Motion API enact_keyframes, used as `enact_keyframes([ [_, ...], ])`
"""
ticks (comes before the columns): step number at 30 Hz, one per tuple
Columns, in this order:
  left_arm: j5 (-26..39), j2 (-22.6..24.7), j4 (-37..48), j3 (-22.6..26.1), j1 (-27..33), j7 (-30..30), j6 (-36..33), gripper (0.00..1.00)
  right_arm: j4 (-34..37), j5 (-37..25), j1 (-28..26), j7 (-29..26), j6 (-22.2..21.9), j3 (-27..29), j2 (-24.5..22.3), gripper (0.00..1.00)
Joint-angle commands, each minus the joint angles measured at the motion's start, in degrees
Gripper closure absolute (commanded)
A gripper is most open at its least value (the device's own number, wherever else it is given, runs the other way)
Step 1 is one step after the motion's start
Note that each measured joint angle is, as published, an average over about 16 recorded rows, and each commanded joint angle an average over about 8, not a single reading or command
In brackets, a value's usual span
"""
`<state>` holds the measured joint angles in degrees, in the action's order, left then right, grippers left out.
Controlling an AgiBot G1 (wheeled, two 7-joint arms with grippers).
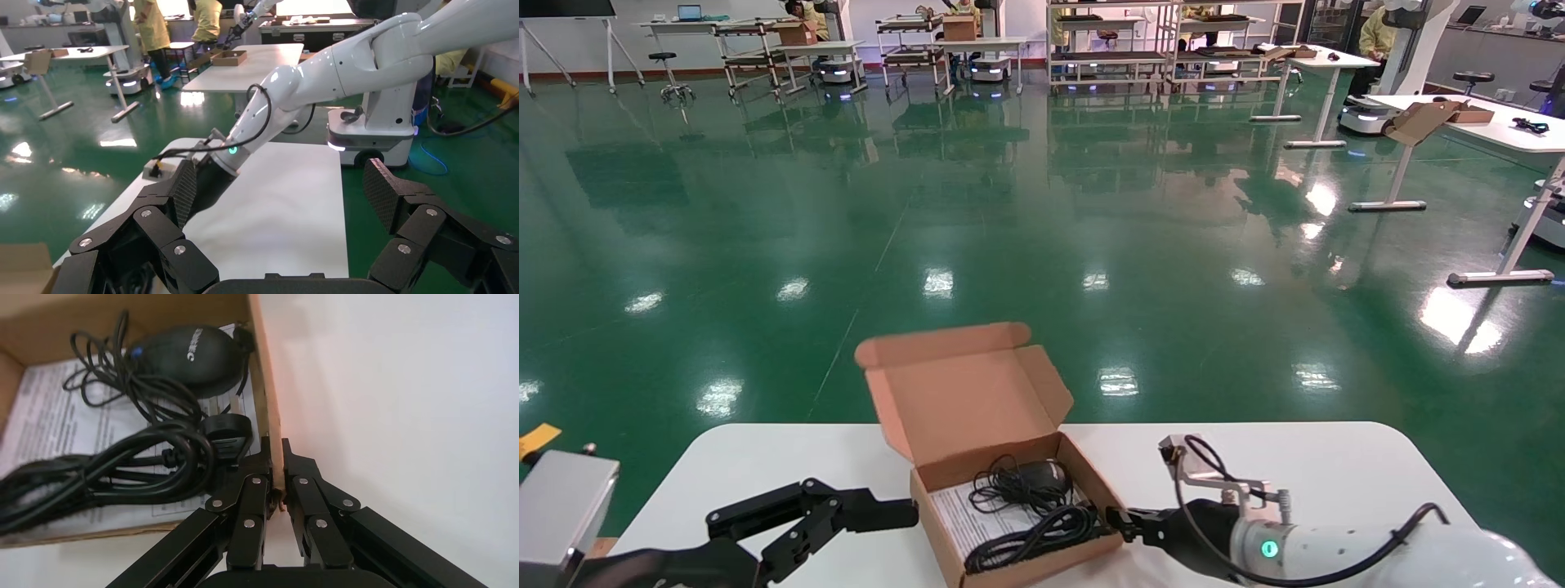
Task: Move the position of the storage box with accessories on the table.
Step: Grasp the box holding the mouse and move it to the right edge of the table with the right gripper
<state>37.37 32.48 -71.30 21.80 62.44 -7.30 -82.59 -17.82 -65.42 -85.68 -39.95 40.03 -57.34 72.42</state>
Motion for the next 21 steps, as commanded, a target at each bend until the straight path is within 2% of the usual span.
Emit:
enact_keyframes([
  [1,0.0,0.0,0.0,0.0,0.0,0.0,0.0,0.0,-0.22,0.12,-0.39,0.68,1.13,0.1,-0.79,1.0],
  [6,0.0,0.0,0.0,0.0,0.0,0.0,0.0,0.0,-2.88,0.23,-2.51,0.31,4.36,0.2,-3.92,1.0],
  [13,0.0,0.0,0.0,0.0,0.0,0.0,0.0,0.0,-9.34,0.0,-5.26,-3.05,8.05,0.07,-9.93,1.0],
  [21,0.0,0.0,0.0,0.0,0.0,0.0,0.0,0.0,-20.29,-1.26,-6.89,-8.88,8.83,-0.2,-19.77,1.0],
])
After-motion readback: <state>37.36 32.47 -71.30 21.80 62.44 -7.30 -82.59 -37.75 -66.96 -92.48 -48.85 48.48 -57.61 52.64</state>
